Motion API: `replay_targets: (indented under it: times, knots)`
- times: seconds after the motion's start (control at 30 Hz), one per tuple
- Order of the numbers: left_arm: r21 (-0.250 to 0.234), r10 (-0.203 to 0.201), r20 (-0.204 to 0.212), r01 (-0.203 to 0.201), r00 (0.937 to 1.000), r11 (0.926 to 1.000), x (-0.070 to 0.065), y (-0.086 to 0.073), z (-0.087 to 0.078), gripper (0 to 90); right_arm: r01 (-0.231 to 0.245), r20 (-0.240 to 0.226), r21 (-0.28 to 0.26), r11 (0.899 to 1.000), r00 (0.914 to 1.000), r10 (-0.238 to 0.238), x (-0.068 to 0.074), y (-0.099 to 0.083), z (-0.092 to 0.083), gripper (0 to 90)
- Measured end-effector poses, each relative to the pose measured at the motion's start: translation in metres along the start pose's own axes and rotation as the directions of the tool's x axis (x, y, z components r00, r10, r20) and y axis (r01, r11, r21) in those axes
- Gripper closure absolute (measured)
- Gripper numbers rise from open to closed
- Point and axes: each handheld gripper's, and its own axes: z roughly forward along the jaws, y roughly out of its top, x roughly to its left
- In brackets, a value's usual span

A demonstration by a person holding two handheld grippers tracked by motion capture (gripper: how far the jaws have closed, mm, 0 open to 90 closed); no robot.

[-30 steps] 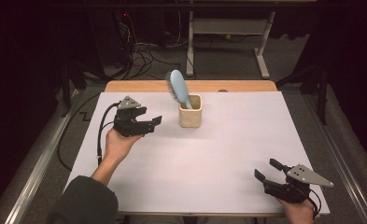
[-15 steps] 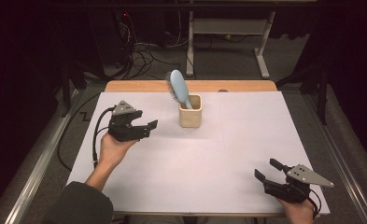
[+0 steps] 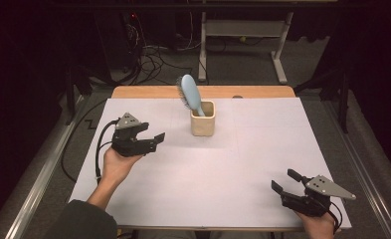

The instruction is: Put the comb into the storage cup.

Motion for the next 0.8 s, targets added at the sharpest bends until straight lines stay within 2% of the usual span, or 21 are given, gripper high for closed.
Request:
replay_targets:
  times: [0.8]
  knots:
    - [-0.022,-0.013,-0.013,0.013,0.9998,0.9997,0.0,-0.018,-0.014,28.8,-0.002,0.001,-0.002,1.0,1.0,0.002,0.001,0.0,0.0,27.7]
